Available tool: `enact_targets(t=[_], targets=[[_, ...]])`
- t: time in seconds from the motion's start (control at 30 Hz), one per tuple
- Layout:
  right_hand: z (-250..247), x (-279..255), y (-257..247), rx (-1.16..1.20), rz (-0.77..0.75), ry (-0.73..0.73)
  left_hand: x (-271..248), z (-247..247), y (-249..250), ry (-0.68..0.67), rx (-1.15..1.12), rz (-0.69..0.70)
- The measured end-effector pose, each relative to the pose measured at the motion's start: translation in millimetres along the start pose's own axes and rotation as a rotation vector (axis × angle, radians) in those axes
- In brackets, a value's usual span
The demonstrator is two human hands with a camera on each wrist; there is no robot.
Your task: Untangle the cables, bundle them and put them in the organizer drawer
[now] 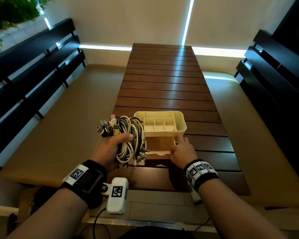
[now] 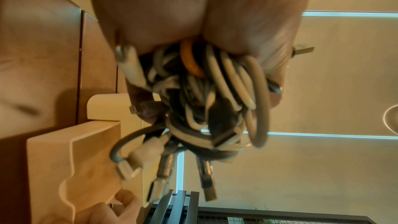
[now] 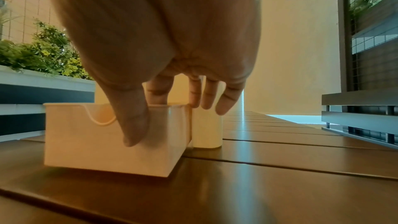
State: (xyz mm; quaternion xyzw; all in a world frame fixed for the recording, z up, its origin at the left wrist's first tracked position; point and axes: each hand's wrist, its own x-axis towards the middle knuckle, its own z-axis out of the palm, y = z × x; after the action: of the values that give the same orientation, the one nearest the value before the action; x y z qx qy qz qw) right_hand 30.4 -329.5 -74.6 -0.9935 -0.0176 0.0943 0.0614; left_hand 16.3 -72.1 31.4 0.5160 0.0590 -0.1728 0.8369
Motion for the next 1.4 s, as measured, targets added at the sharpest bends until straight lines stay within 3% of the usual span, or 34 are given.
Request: enact_targets(t=[0.33, 0.5, 0.57, 0.67, 0.77, 1.0, 1.2, 1.4], targets=[[-1.5, -10.8, -1.5, -0.082, -0.031, 0.06, 3.1, -8.5, 1.4, 0.014, -0.014, -0.011], [-25.2, 0.3, -6.3, 0.015, -0.126, 0.316, 8.0, -11.6, 0.6, 0.022, -0.004, -0.012], [-32.0, 12.2, -3.7, -0.018, -0.115, 0.241, 9.1, -10.4, -0.2, 0.02, 0.006, -0.008], [-31.0, 26.7, 4.6, -0.063, -0.062, 0.013, 8.7, -9.8, 0.7, 0.015, 0.028, 0.005], [-30.6, 30.0, 6.8, -0.072, -0.05, -0.095, 9.2, -12.9, 1.1, 0.017, 0.05, 0.006], [-30.7, 25.9, 2.4, -0.082, -0.027, -0.169, 11.8, -15.2, -0.4, 0.025, 0.065, -0.003], [-31.1, 12.5, 1.7, -0.002, -0.118, 0.012, 16.0, -17.8, -1.0, 0.013, 0.09, -0.02], [-30.0, 2.9, 4.0, -0.14, -0.187, -0.153, 15.9, -15.3, -1.8, 0.021, 0.088, 0.017]])
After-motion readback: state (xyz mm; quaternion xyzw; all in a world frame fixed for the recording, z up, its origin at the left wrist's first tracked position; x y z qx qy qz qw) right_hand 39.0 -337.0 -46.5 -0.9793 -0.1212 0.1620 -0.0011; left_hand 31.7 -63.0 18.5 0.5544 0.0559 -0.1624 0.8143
